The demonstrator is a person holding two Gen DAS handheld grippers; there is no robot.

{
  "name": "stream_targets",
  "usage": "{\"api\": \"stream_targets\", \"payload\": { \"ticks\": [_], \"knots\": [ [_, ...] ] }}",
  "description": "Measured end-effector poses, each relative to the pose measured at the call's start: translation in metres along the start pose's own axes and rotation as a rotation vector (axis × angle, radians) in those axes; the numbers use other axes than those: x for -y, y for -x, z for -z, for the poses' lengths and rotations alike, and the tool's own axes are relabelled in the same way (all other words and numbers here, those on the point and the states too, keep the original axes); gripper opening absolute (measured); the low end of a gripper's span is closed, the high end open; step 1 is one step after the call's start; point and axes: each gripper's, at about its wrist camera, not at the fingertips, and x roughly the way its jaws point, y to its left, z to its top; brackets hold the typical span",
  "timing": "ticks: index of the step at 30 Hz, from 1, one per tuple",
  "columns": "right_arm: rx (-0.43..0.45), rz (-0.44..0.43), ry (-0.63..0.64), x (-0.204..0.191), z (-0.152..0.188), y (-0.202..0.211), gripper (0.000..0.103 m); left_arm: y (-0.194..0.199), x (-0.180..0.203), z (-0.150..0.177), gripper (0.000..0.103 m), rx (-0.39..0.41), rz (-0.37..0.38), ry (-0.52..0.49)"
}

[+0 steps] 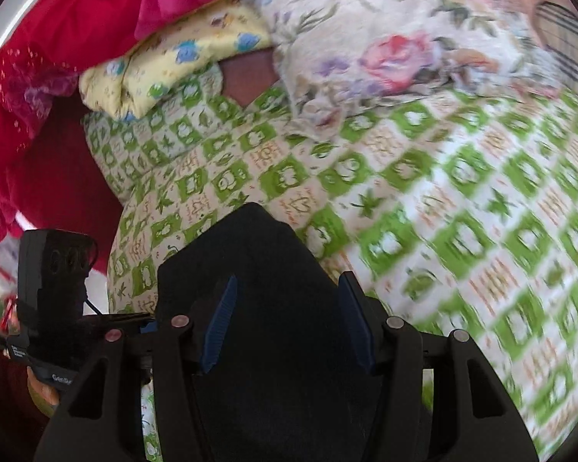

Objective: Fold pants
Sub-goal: 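Grasp the folded end of the pants with the left gripper and lift it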

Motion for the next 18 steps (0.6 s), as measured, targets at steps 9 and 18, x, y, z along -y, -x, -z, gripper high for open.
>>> {"api": "stream_targets", "payload": {
  "ticks": [9, 18],
  "knots": [
    [-0.054, -0.028, 0.013, 0.002, -0.005, -0.023, 0.031, -0.001, -0.006, -0.005, 0.033, 0.013, -0.024, 0.012],
    [0.092, -0.036, -0.054, 0.003, 0.008, 0.020, 0.007, 0.011, 0.026, -0.006, 0.016, 0.031, -0.015, -0.041]
  ]
}}
